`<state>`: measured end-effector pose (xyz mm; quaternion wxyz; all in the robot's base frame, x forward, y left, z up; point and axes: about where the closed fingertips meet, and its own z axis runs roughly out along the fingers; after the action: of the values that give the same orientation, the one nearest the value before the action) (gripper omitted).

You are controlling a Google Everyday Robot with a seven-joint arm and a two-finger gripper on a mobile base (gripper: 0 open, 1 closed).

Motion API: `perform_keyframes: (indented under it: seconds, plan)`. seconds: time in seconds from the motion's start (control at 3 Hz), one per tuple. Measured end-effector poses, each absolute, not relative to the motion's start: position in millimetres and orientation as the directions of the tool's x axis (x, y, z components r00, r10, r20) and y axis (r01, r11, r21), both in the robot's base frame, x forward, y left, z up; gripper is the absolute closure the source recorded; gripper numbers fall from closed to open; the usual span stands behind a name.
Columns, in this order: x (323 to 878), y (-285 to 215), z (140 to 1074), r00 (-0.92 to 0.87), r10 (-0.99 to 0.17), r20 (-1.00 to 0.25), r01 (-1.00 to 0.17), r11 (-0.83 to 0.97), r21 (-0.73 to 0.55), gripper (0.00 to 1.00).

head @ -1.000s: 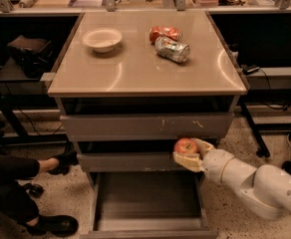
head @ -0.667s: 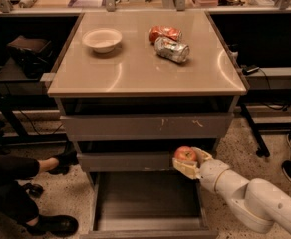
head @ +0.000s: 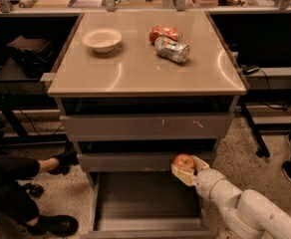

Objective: Place apple into bottom drawer

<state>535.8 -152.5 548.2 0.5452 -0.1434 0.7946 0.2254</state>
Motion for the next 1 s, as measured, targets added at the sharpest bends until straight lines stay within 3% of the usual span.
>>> perform_keyframes:
  seconds: [0.33, 1.0]
  plan:
    - [537, -158, 514, -0.380, 0.027, -0.925, -0.459, 0.862, 0.214, 1.00]
    - [557, -174, 408, -0.399, -0.122, -0.909, -0.386, 0.921, 0.046, 1.00]
